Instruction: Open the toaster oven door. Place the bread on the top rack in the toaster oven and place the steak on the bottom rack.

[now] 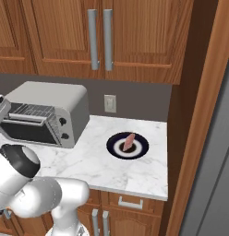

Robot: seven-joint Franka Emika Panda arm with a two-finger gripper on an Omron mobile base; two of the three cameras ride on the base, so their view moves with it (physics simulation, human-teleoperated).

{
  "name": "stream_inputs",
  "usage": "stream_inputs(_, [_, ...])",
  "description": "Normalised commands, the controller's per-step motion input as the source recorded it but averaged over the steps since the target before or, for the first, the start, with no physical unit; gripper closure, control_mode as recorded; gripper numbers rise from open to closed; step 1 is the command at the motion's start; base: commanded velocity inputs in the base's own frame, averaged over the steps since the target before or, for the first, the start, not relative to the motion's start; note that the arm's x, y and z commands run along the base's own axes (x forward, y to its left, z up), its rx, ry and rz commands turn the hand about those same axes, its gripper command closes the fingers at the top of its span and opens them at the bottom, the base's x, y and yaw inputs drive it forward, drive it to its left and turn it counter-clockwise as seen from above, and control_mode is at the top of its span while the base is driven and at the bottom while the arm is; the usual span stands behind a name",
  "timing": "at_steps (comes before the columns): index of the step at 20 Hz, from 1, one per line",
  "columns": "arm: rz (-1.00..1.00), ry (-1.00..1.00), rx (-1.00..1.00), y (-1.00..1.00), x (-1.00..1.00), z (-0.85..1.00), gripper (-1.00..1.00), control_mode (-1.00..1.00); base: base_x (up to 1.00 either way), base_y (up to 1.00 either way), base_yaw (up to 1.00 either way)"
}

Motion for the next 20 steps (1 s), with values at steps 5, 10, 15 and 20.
stream_inputs(5, [0.00, 0.00, 0.00, 0.00, -0.55, 0.00, -1.00, -1.00, 0.00, 0.00, 0.00])
stream_inputs(10, [0.00, 0.02, 0.00, 0.00, -0.61, 0.00, -1.00, -1.00, 0.00, 0.00, 0.00])
stream_inputs(15, [-0.02, 0.01, 0.00, -0.03, -0.37, 0.19, -1.00, -1.00, 0.00, 0.00, 0.00])
stream_inputs(20, [-0.38, -0.02, 0.00, -0.13, 0.03, 0.42, -1.00, -1.00, 0.00, 0.00, 0.00])
